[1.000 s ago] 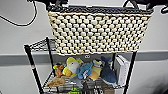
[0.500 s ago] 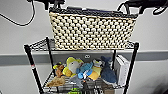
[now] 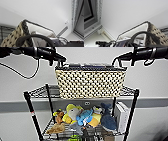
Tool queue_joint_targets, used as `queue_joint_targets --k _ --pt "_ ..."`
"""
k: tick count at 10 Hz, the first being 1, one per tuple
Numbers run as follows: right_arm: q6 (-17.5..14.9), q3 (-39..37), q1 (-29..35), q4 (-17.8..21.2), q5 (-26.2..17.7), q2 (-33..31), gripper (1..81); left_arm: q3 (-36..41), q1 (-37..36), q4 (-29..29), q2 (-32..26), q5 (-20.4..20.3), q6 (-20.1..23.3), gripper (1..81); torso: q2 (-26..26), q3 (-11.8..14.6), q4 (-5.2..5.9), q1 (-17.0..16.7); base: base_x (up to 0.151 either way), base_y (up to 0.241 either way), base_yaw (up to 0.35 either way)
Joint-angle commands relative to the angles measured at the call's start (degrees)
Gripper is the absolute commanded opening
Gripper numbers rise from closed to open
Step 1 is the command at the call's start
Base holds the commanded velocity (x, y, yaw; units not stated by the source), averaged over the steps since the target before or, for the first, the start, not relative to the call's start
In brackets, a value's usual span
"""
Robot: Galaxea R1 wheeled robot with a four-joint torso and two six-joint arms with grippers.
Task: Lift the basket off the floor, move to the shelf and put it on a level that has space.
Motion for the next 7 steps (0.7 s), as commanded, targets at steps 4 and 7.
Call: queue_joint_targets --k 4,7 --pt "-0.5 -8.4 8.7 -0.1 3.2 4.8 1.0 -11.4 -7.2 0.8 8.2 -2.5 3.9 1.0 0.0 0.0 0.0 0.0 0.0 0.0 0.0" --pt "-0.5 -10.5 5.9 -1.2 3.2 5.2 1.0 -15.7 -5.0 0.8 10.1 -1.2 5.1 1.0 0.0 0.0 0.0 0.1 0.0 0.0 0.0"
